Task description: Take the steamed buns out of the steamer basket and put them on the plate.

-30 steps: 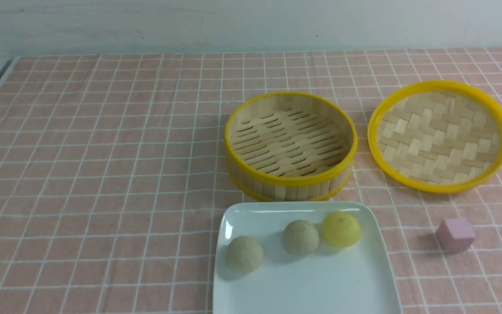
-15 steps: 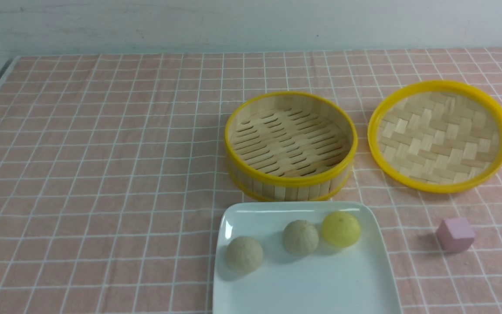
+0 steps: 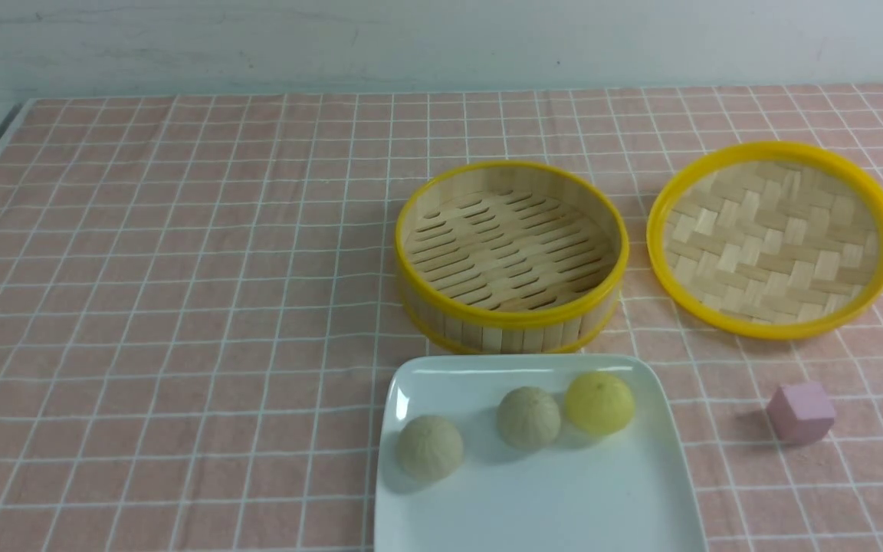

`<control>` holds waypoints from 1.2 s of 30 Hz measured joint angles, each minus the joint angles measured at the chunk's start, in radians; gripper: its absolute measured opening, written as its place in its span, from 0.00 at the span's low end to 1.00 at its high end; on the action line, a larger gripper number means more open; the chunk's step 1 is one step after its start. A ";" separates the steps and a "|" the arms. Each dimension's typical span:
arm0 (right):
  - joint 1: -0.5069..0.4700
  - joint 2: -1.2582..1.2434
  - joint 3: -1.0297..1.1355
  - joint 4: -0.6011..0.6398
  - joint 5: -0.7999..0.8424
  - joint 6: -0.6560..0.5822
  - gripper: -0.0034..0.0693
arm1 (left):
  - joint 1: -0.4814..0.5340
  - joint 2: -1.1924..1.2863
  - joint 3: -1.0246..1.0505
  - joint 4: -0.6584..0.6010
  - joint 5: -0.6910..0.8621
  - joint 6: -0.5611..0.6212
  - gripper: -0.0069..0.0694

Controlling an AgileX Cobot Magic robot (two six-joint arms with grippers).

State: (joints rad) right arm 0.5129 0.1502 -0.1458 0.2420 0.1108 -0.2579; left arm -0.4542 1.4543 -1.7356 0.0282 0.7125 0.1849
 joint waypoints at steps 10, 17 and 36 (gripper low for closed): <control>0.000 0.000 0.000 0.004 0.193 0.000 0.80 | 0.000 0.000 0.000 -0.002 -0.008 0.000 0.76; 0.000 0.000 0.000 0.004 0.231 0.000 0.80 | 0.000 0.000 0.000 -0.005 -0.007 0.000 0.76; -0.264 -0.001 0.100 -0.045 0.330 0.000 0.80 | 0.000 0.000 0.000 -0.028 -0.006 0.000 0.76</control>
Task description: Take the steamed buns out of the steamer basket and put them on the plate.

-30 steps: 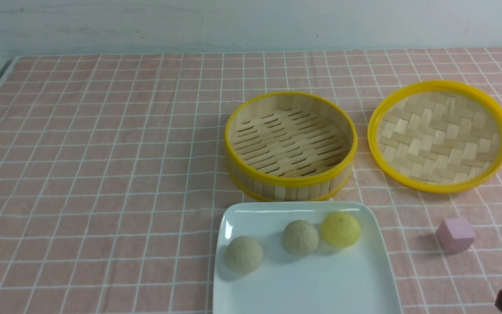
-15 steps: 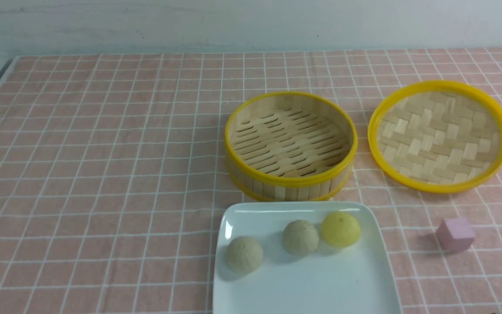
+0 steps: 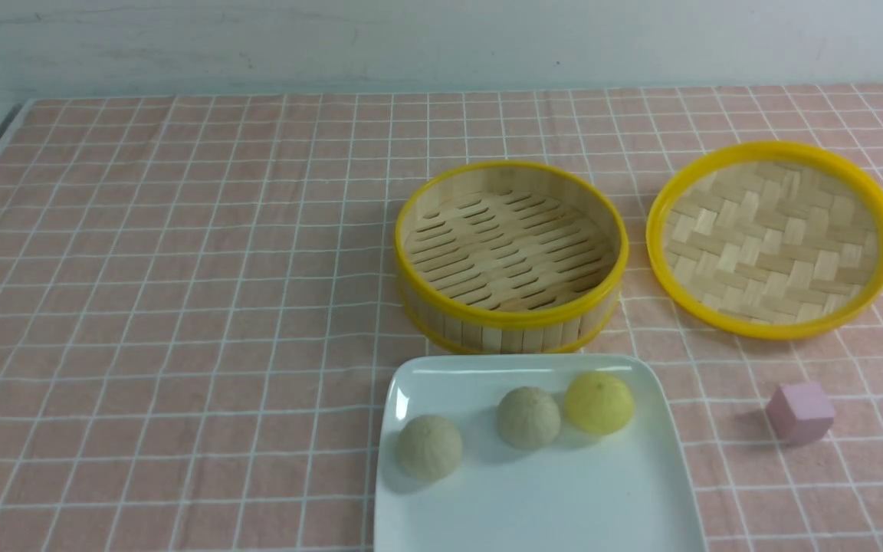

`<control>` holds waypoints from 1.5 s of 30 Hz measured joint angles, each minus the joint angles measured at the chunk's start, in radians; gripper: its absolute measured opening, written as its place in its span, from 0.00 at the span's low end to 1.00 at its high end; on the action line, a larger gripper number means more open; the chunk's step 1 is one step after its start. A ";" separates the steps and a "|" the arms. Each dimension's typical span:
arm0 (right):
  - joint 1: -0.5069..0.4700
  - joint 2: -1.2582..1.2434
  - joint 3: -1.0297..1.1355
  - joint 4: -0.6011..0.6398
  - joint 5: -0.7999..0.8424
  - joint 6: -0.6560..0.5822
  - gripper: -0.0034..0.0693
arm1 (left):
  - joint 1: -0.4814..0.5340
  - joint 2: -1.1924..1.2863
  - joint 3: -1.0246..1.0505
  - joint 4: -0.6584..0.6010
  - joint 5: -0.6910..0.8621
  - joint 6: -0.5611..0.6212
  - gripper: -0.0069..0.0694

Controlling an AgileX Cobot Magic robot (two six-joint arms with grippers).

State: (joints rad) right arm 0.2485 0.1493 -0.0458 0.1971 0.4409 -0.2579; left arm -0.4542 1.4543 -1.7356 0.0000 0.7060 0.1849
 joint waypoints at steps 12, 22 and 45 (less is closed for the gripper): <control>-0.270 -0.065 0.058 0.000 -0.055 0.000 0.80 | 0.000 0.000 0.000 0.000 -0.001 0.000 0.76; -0.284 -0.159 0.058 -0.011 -0.042 0.000 0.80 | 0.000 0.000 0.000 0.000 -0.001 0.000 0.75; -0.284 -0.159 0.057 -0.074 -0.033 0.000 0.80 | 0.000 0.001 0.000 -0.035 0.003 0.000 0.74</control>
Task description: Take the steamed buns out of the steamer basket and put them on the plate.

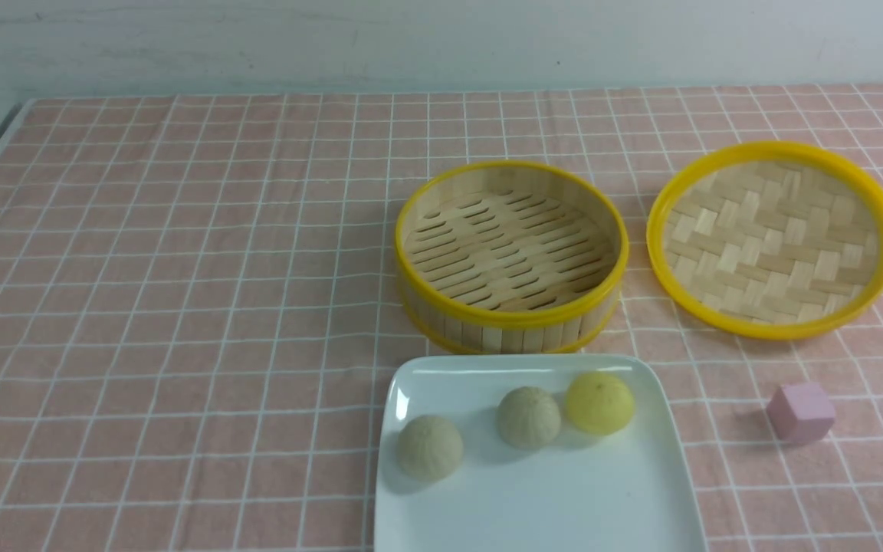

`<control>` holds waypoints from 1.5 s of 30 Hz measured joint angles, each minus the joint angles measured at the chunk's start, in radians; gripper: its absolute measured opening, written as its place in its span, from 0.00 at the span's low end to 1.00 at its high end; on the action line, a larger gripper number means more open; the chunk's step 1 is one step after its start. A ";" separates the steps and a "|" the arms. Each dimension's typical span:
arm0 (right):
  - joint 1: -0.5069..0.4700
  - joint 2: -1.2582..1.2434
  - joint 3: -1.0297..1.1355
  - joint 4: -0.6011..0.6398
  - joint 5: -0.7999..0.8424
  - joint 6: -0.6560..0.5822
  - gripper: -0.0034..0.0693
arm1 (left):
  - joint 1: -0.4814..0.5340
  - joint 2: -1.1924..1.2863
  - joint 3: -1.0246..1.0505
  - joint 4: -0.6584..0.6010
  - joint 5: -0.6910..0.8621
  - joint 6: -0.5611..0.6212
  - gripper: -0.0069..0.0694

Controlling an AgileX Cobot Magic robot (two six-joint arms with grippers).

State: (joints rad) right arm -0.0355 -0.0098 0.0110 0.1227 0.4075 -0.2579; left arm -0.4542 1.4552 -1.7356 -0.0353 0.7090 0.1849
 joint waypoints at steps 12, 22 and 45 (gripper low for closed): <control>0.000 0.000 0.000 -0.002 0.000 0.000 0.80 | 0.000 0.000 0.000 -0.002 0.014 0.000 0.74; 0.000 0.000 0.000 -0.002 0.000 0.000 0.80 | 0.004 -0.006 0.065 0.154 0.037 -0.045 0.73; 0.000 0.000 0.000 -0.002 0.000 0.000 0.80 | 0.566 -0.765 1.366 0.200 -0.503 -0.405 0.73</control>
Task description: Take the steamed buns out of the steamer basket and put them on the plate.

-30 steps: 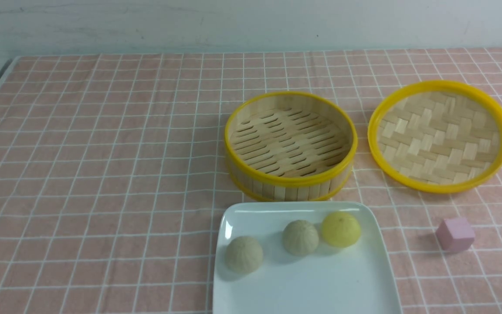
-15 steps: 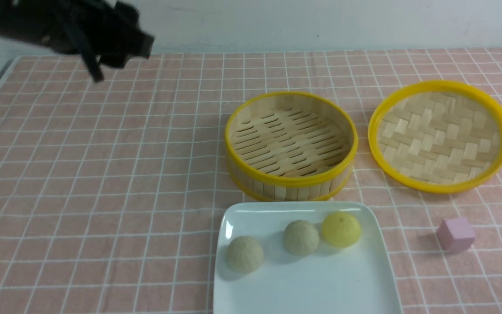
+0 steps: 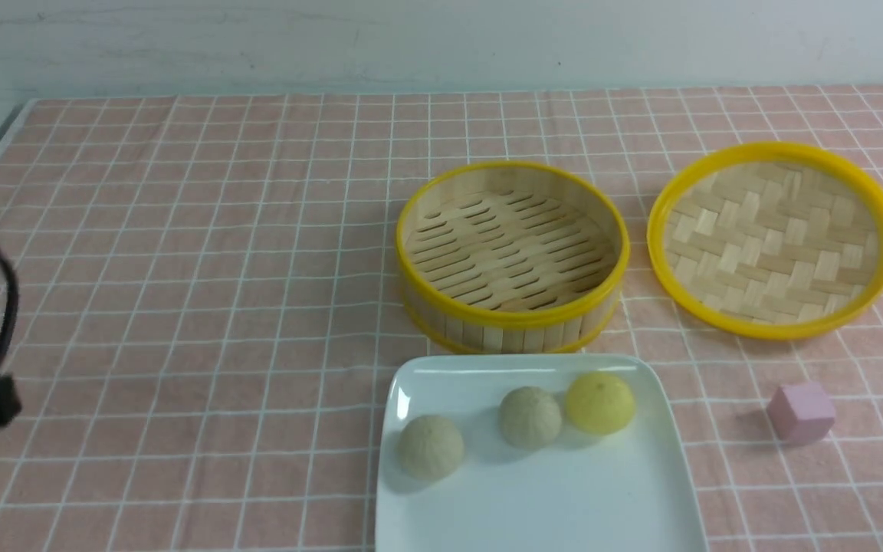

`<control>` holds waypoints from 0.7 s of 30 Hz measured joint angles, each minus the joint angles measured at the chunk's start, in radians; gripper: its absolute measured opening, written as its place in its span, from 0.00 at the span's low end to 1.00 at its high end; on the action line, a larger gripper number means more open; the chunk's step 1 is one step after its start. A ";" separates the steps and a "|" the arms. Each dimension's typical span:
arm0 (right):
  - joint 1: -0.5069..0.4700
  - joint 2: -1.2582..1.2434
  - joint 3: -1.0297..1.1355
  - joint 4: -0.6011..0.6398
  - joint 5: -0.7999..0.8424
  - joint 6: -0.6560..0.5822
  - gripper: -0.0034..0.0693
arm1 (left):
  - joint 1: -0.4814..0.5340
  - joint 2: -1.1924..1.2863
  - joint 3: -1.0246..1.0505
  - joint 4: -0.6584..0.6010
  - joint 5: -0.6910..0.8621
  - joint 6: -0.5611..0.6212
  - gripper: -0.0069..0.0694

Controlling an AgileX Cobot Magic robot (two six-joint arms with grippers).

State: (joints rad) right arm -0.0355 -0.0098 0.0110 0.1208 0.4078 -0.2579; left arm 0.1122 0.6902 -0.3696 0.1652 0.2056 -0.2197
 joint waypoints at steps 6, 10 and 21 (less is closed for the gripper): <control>0.000 0.000 0.000 0.000 0.000 0.000 0.80 | 0.032 -0.242 0.233 -0.007 -0.023 -0.022 0.73; 0.000 0.000 0.000 0.000 0.000 0.000 0.80 | 0.032 -0.338 0.303 -0.008 -0.024 -0.042 0.73; 0.000 0.000 0.000 0.000 0.000 0.000 0.80 | 0.033 -0.601 0.389 0.006 0.058 -0.048 0.73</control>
State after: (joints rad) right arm -0.0355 -0.0098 0.0110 0.1208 0.4078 -0.2579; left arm 0.1448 0.0892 0.0189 0.1709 0.2640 -0.2674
